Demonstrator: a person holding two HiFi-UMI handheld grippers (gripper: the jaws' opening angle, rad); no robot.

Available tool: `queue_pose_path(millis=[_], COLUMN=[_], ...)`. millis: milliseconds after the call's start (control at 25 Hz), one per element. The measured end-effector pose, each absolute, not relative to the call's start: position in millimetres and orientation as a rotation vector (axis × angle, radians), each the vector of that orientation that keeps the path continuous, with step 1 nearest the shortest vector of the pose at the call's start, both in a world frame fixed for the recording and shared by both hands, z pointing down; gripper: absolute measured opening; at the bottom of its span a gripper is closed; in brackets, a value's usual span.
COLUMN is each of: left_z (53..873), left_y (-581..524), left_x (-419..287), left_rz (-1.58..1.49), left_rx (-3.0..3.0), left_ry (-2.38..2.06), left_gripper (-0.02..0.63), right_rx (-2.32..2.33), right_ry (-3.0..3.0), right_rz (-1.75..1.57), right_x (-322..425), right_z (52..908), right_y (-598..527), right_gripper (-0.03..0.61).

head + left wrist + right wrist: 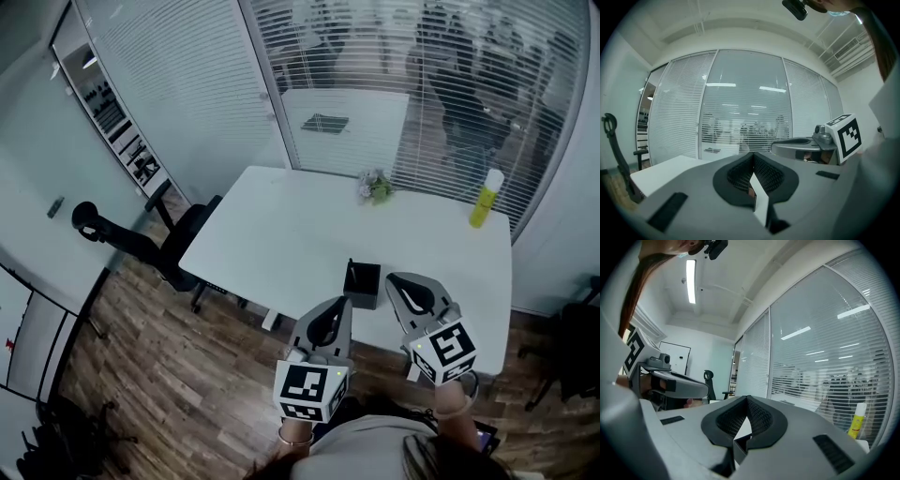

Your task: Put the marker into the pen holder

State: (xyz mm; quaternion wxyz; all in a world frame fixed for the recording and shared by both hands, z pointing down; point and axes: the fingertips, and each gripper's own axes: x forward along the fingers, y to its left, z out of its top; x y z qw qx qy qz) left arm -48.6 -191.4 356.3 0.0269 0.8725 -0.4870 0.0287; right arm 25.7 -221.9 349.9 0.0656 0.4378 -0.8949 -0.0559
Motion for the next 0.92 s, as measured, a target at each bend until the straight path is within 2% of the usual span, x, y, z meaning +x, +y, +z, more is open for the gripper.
queue_pose_path(millis=[920], left_z=[364], left_y=[-195], left_x=[-47], left_rz=[0.075], left_rx=[2.709], left_ry=[-1.407], left_gripper=[0.018], right_rx=[1.381], right_ry=[-2.669], right_rz=[-0.155], right_x=[25], right_z=[351], right_y=[-222], right_gripper=[0.028])
